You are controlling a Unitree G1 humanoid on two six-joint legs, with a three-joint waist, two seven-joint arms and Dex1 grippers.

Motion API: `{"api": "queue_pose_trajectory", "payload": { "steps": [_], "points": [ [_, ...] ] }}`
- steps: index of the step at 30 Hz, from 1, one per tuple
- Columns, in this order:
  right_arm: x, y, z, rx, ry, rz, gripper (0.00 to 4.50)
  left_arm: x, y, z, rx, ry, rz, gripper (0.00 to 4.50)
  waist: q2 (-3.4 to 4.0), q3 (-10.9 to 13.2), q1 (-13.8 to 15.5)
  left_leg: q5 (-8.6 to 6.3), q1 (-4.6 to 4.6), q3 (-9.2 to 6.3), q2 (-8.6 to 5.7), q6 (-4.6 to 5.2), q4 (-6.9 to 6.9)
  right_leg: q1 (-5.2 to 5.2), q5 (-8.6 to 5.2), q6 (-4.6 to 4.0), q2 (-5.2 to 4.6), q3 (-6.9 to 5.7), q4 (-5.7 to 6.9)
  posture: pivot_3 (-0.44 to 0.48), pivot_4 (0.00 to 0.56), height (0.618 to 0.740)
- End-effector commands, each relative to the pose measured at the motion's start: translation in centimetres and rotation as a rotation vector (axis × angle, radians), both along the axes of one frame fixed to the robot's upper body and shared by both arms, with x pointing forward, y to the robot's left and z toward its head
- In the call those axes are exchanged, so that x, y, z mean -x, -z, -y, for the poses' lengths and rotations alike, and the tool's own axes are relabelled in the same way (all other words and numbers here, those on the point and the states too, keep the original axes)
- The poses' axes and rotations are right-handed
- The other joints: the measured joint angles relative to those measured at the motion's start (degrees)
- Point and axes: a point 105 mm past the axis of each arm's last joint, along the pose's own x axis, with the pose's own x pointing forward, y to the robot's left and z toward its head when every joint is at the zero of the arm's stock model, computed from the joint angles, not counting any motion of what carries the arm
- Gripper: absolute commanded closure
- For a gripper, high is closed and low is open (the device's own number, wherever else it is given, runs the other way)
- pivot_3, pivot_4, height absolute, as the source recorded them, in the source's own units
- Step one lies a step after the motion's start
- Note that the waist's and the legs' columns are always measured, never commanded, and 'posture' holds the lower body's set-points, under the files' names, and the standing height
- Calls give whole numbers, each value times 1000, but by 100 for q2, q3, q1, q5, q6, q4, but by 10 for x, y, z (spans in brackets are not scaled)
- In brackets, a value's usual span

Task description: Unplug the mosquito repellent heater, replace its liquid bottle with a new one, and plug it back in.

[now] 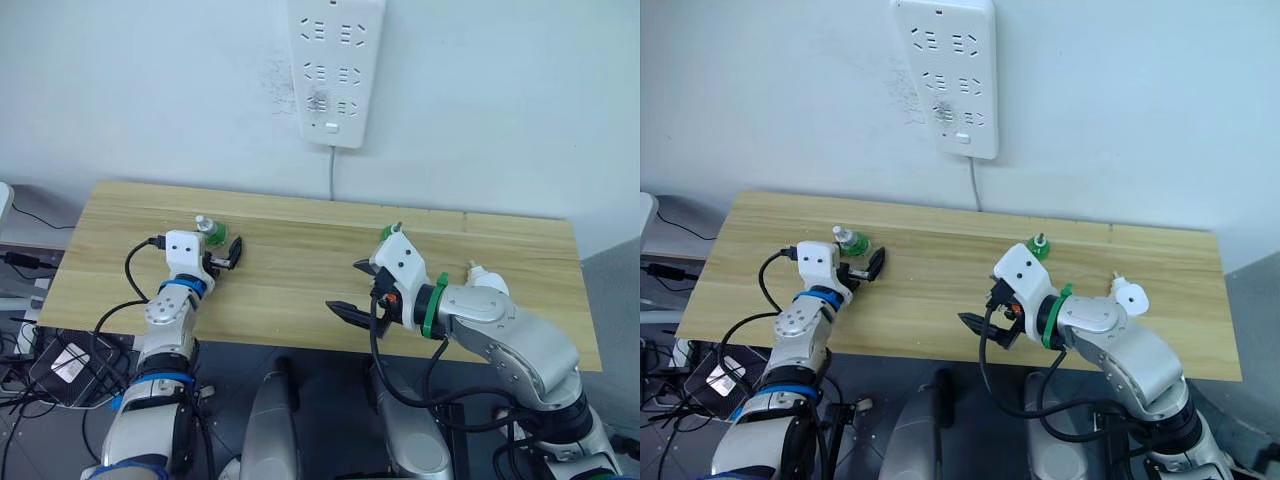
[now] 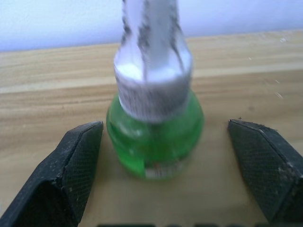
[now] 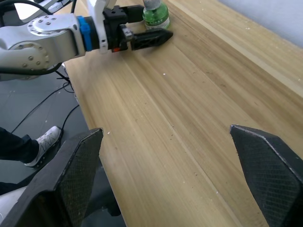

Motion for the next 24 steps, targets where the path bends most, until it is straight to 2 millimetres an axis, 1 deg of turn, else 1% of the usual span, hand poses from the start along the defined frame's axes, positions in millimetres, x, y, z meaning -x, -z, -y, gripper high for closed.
{"api": "queue_pose_trajectory", "payload": {
  "steps": [1, 3, 8, 9, 11, 14, 15, 16, 19, 20, 21, 23, 24],
  "points": [
    [6, -11, -1, -24, -22, 36, 4, 2, 5, 1, 3, 6, 2, 187, 0, 0, -15, 0, 0, 3, -1, 0, -4, -1, 0, 0, -2, 0, -1, -278, 557, 724],
    [5, -11, 0, -23, -20, 37, 0, 3, 6, 2, 3, 12, 3, 585, 0, 0, -28, 0, 2, 5, 0, -1, -19, -4, 0, 1, -3, -1, -5, -276, 554, 724],
    [1, -12, 2, -27, -10, 55, 0, 11, 9, -1, -31, 27, 2, 2175, -1, -1, -96, 5, 14, 10, 1, -8, -48, -5, 0, 1, -4, -1, -8, -262, 531, 724],
    [0, -12, 2, -29, -11, 64, 0, 13, 9, -1, -53, 42, 6, 2263, -2, -1, -103, 5, 17, 12, 2, -9, -51, -5, 0, 1, -4, 1, -10, -256, 523, 724],
    [0, -12, 3, -30, -18, 80, 0, 18, 8, 3, -89, 81, 5, 2259, -6, -4, -107, 5, 23, 21, 2, -9, -57, -4, -1, 1, -5, 6, -13, -244, 503, 724],
    [6, -16, 6, -44, -54, 109, 0, 29, 5, 30, -168, 249, -17, 2259, -11, -8, -107, 4, 26, 24, 1, -10, -62, -4, -1, 1, -8, 8, -15, -226, 471, 724],
    [8, -17, 8, -52, -64, 112, 0, 34, 4, 43, -180, 320, -33, 2259, -14, -13, -102, 4, 24, 25, 2, -11, -64, -5, -1, 1, -9, 8, -17, -218, 449, 724],
    [11, -19, 10, -61, -79, 118, 0, 39, 1, 55, -192, 392, -45, 2259, -18, -18, -83, 4, 24, 25, 2, -12, -65, -4, -1, 1, -9, 7, -17, -217, 442, 724],
    [18, -27, 14, -90, -114, 138, 0, 62, -16, 100, -221, 676, -74, 2259, -40, -34, -57, 8, 11, 16, -1, -19, -66, -8, 0, 1, -14, -3, -21, -219, 391, 724],
    [20, -30, 15, -99, -116, 145, 0, 69, -23, 113, -215, 755, -84, 2259, -50, -43, -57, 8, 9, 13, -4, -20, -66, -9, 0, 0, -15, -4, -23, -219, 391, 724],
    [19, -32, 15, -107, -114, 149, 0, 75, -28, 123, -205, 830, -100, 2259, -54, -47, -59, 9, 4, 9, -4, -21, -65, -13, 0, -1, -15, -6, -22, -230, 367, 724],
    [23, -38, 15, -118, -113, 158, 0, 91, -40, 144, -242, 998, -126, 2259, -57, -96, -83, 11, -4, 5, -6, -23, -65, -19, 2, -3, -15, -9, -23, -236, 357, 724],
    [22, -38, 13, -121, -112, 155, 0, 96, -44, 149, -256, 1055, -141, 2259, -58, -110, -93, 11, -4, 5, -6, -23, -65, -19, 2, -3, -15, -9, -24, -254, 328, 724]
  ]
}}
